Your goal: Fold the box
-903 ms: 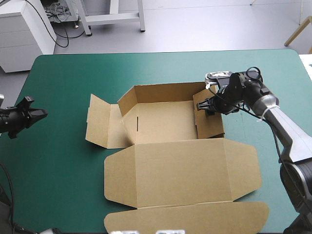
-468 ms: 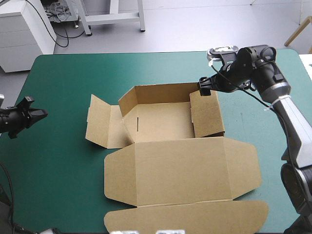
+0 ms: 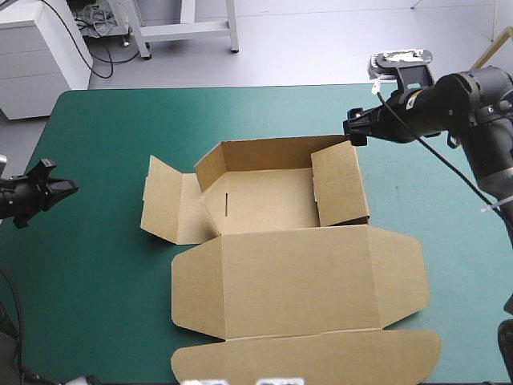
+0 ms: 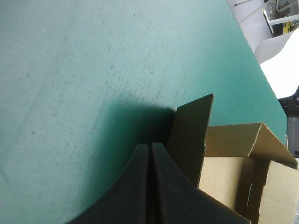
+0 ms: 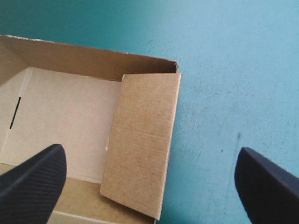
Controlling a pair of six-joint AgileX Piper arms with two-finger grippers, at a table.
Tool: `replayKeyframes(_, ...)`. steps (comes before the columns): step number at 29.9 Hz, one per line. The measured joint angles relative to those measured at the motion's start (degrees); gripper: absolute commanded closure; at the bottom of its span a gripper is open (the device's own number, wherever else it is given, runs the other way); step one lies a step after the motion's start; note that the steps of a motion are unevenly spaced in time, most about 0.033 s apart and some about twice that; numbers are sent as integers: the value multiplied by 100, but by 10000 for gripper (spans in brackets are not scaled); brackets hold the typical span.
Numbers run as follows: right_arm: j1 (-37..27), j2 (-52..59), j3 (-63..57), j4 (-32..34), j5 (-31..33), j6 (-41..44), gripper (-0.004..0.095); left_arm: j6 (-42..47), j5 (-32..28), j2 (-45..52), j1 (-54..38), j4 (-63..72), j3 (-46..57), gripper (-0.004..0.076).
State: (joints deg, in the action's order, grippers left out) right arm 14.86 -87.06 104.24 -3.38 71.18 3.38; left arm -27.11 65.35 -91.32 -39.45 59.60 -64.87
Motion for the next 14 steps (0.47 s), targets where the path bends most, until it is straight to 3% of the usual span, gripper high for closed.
replayKeyframes(5, 0, -31, -617, 14, -58, 26, 10, 22, 4, 0, 0, 0, 0, 734)
replayKeyframes(14, 0, -647, -1507, 77, -733, 147, 9, 29, 6, 0, 0, 0, 0, 734)
